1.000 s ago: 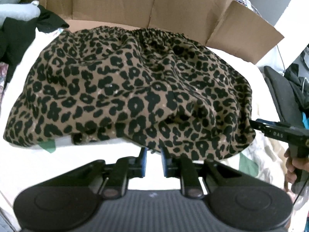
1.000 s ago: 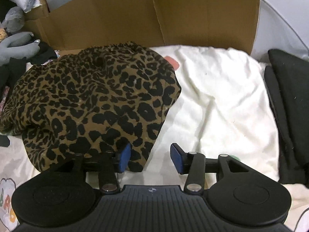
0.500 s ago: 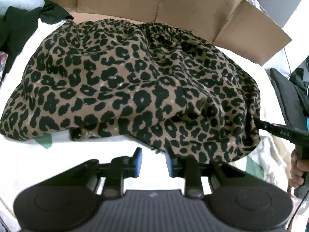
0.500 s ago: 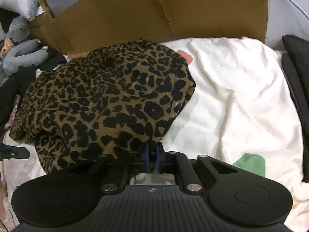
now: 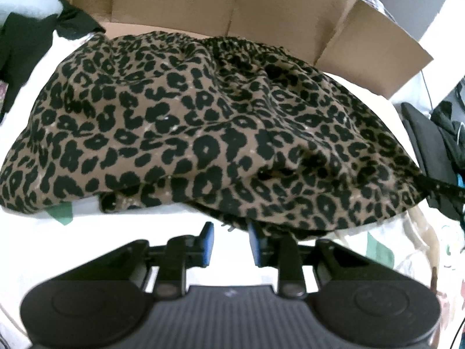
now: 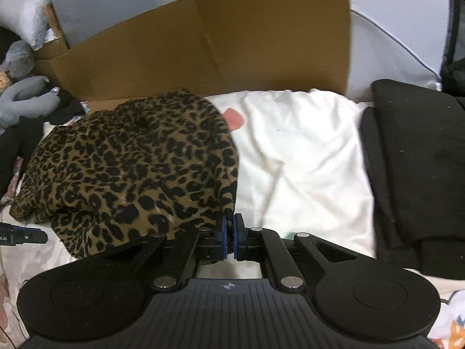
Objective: Fold clothes
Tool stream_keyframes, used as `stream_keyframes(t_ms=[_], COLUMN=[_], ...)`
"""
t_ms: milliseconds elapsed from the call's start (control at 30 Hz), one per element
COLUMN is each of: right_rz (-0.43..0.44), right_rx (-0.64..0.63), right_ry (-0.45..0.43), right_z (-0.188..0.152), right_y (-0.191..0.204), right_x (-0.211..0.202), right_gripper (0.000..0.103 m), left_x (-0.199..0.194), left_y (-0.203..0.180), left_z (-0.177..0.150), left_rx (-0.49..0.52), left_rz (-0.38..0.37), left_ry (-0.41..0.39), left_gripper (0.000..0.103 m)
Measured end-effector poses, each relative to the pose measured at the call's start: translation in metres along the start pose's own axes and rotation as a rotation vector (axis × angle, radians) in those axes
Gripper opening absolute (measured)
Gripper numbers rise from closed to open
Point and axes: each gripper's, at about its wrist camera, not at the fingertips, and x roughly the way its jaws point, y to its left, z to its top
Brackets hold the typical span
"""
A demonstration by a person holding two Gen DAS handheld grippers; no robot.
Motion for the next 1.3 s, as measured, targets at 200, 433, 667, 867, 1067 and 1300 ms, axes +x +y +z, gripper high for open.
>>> stream_keyframes(t_ms=[200, 433, 667, 867, 1067, 1300], right_rz=[-0.055, -0.076, -0.063, -0.054, -0.038, 0.004], right_rx=[0.002, 0.016, 0.048, 0.075, 0.143, 0.191], right_ry=[0.01, 0.013, 0.018, 0.022, 0.003, -0.012], right_z=[0.001, 0.0, -0.005, -0.011, -0.019, -0.019], right_y=[-0.011, -0.016, -0.021, -0.026, -0.039, -0.045], right_x=[0.001, 0.003, 0.007, 0.008, 0.001, 0.004], right_gripper=[0.001, 0.001, 0.002, 0.037, 0.041, 0.041], left_x=[0.009, 0.019, 0.027, 0.04, 0.042, 0.031], left_y=[0.006, 0.009, 0.002, 0.007, 0.002, 0.02], left_z=[0.004, 0.011, 0.01, 0.013, 0.014, 0.015], left_rx=[-0.005, -0.03, -0.034, -0.043, -0.005, -0.069], left_rz=[0.02, 0.02, -0.037, -0.001, -0.006, 0.035], left_ry=[-0.014, -0.037, -0.039, -0.051, -0.061, -0.087], left_gripper=[0.038, 0.053, 0.056, 0.055, 0.013, 0.005])
